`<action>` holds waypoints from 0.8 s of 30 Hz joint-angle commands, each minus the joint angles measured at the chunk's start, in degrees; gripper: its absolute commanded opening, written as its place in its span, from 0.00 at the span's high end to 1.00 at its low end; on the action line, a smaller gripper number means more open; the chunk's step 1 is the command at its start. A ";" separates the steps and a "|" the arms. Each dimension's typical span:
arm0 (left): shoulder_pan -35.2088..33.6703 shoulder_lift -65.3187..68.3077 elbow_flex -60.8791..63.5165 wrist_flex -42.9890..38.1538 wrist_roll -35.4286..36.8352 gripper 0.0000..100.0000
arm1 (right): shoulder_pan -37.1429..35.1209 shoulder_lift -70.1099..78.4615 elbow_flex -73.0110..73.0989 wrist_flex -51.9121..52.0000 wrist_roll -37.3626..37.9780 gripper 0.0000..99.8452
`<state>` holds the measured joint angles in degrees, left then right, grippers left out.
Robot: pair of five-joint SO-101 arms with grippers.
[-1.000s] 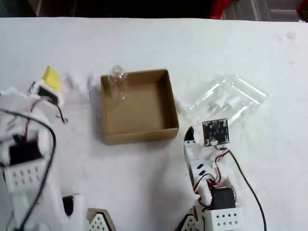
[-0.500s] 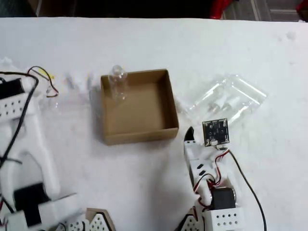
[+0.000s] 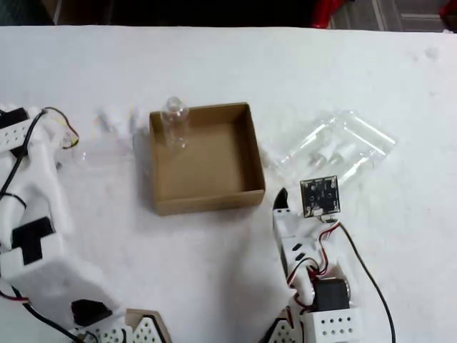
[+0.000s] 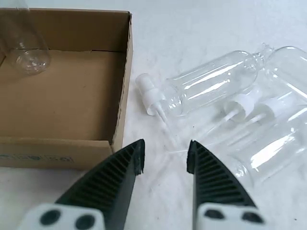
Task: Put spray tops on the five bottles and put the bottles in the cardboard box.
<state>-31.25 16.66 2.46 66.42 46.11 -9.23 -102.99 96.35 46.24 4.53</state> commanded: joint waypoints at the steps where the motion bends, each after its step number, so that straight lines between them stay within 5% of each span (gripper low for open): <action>1: -0.22 1.01 -2.90 -1.76 1.58 0.80 | -0.57 0.04 0.53 0.13 0.00 0.87; 24: 1.89 4.00 -2.37 -3.16 9.14 0.80 | -0.57 0.04 0.53 0.13 0.00 0.87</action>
<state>-30.64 21.32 1.93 63.34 52.70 -9.23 -102.99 96.35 46.24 4.53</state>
